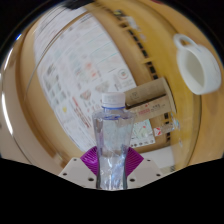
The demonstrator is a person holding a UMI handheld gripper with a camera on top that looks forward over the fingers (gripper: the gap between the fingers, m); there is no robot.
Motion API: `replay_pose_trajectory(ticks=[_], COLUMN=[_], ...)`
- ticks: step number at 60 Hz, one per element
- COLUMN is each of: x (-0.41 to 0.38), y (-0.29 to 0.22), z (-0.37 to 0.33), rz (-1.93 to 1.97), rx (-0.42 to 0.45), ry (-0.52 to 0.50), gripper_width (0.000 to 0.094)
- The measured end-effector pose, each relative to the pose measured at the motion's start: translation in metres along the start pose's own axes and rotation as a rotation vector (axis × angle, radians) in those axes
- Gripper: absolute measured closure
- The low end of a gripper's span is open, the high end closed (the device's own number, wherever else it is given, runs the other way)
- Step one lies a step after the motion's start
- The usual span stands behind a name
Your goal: Pour water
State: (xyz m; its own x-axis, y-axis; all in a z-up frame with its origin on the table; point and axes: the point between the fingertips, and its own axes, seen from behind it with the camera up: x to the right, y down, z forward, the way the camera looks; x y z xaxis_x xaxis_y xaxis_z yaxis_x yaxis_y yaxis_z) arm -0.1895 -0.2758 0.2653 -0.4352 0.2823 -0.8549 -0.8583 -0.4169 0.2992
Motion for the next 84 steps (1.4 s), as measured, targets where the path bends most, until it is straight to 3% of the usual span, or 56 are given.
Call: replay_pose_trajectory(ticks=[14,29,42,56,69,77,78,84], x=[0.053,0.044,-0.025,-0.119,-0.114,-0.065,-0.051,-0.019], y=[-0.057,-0.049,-0.04,-0.127,-0.239,-0.3,-0.321,-0.341], z=[-0.012,-0.006,0.016,-0.003,-0.055,-0.103,-0.107,-0.131], rz=[0.387,0.348,-0.437,-1.339,-1.857,-1.905,-1.907,-1.892], rx=[0.151,0.077,-0.083,-0.017,0.017,-0.04,-0.048,-0.072], ry=[-0.009,0.034,0.138,0.237,0.559,0.782,0.782,0.884], gripper_width=[0.0645,0.0647,0.0645,0.0646,0.0647,0.0646,0.0646,0.0648])
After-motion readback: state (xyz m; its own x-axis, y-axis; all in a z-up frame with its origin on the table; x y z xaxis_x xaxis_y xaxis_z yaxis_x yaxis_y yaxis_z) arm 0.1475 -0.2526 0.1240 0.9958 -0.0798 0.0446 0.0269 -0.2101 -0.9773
